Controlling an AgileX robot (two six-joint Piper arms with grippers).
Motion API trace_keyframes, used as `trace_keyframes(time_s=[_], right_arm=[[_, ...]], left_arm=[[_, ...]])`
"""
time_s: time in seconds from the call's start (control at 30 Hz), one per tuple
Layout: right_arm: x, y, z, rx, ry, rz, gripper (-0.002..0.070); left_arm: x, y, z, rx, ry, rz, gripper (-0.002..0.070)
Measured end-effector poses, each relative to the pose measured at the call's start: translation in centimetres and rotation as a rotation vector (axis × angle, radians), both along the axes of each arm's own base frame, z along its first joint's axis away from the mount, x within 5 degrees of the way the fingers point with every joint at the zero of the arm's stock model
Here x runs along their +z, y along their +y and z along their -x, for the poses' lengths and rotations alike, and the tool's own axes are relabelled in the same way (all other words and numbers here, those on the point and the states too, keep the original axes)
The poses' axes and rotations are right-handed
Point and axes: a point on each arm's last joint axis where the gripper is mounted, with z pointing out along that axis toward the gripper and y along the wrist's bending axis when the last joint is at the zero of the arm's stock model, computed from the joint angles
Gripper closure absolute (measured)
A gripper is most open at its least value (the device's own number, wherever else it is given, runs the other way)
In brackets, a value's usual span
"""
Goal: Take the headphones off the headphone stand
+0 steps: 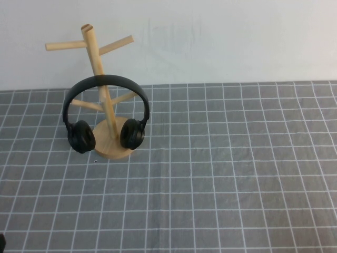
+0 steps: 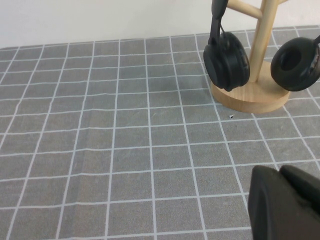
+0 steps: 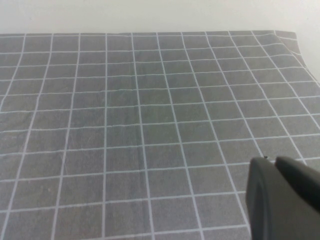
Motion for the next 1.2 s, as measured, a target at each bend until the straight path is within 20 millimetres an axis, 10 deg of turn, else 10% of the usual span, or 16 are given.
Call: trace_keyframes(time_s=[0.67, 1.2], right_arm=[[0.0, 0.0, 0.0, 0.000, 0.000, 0.000, 0.0685], [0.0, 0.0, 0.0, 0.000, 0.000, 0.000, 0.0685]], left_arm=[[0.2, 0.0, -0.1, -0.003, -0.023, 0.005, 0.0678], [8.6, -0.8, 2.1, -0.125, -1.019, 0.154, 0.0678]])
